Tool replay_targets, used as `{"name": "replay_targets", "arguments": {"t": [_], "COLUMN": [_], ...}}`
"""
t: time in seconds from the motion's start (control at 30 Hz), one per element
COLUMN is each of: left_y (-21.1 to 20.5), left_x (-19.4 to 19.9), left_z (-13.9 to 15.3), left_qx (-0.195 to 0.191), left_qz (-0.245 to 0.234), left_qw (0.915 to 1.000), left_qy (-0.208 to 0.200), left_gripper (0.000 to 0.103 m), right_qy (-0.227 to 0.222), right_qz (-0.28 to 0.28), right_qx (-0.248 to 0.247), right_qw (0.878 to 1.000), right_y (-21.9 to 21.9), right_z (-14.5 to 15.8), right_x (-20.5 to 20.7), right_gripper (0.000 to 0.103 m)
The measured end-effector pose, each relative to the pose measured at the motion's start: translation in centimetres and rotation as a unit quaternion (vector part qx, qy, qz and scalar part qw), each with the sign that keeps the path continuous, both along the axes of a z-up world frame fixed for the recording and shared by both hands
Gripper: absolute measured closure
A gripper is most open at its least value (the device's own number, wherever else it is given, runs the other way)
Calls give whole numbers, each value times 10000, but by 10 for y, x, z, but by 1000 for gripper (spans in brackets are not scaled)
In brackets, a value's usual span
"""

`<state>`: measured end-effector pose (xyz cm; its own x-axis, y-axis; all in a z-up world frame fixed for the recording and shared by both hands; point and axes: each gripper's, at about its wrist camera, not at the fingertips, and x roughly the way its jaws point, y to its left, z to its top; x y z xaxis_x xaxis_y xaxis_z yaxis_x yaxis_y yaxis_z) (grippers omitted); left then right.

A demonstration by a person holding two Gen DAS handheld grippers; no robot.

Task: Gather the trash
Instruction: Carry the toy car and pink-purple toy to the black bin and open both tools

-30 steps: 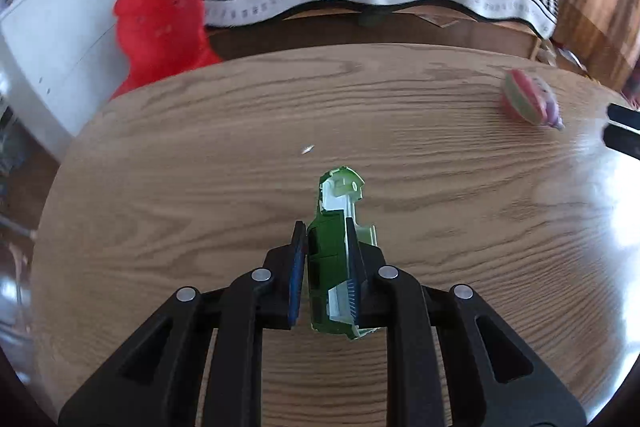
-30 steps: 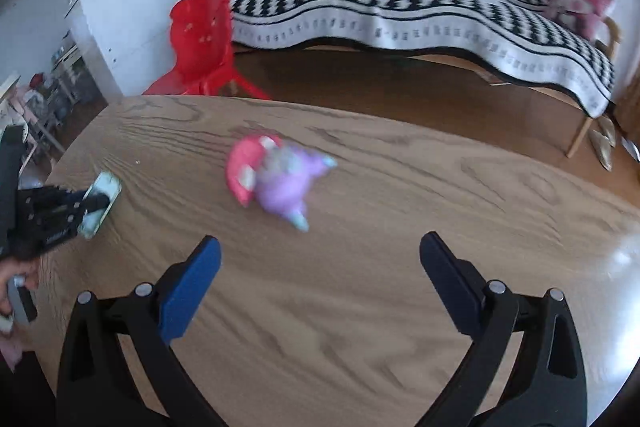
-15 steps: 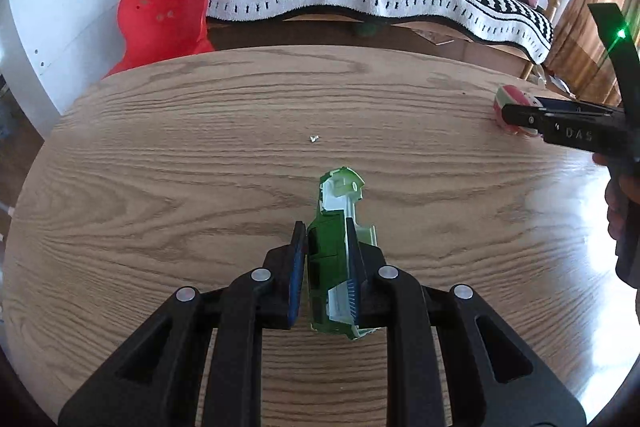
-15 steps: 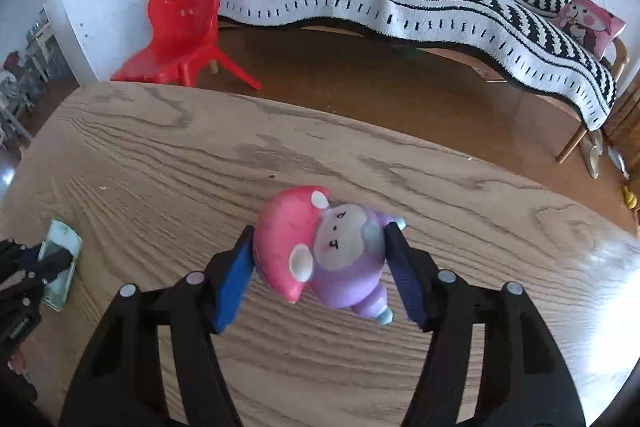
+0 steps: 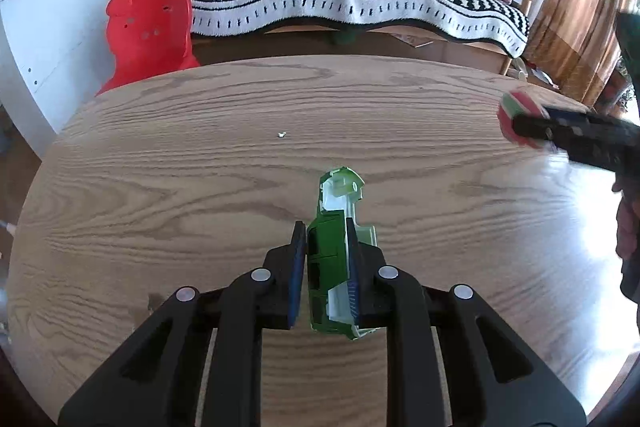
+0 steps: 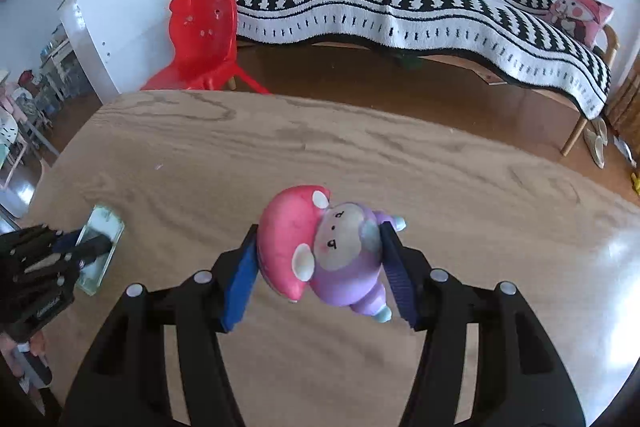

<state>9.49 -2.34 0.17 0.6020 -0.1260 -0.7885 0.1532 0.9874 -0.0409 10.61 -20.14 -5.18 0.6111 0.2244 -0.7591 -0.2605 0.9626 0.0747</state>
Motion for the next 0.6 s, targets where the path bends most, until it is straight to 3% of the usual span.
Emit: {"name": "replay_targets", "arguments": {"t": [0.17,0.37,0.47,0.57,0.6], "left_y": [-30,-118,-174,-224,-250], "left_x": [-37,-118,-168,-212,-234], "left_z": [19,31,39,37,33], "left_qx": [-204,-404,-808,-836,-766], "left_qz": [-286,-1280,-1881,-2530,-2875], "left_qw": [9992,9904,9785,9637,9546], "left_qy": [-208,-324,-247,-187,-148], "left_gripper": [85,85,85,85,85], "right_qy": [30,-66,-80,-35,-18], "right_qz": [-431,-1243,-1696,-2173,-2343], "right_qx": [45,9,71,185,226], "right_qw": [9991,9922,9854,9759,9719], "right_y": [-40,-113,-160,-208,-223], "right_z": [7,24,27,23,20], "right_x": [-74,-182,-245,-310,-331], "right_gripper": [45,45,45,45,45]}}
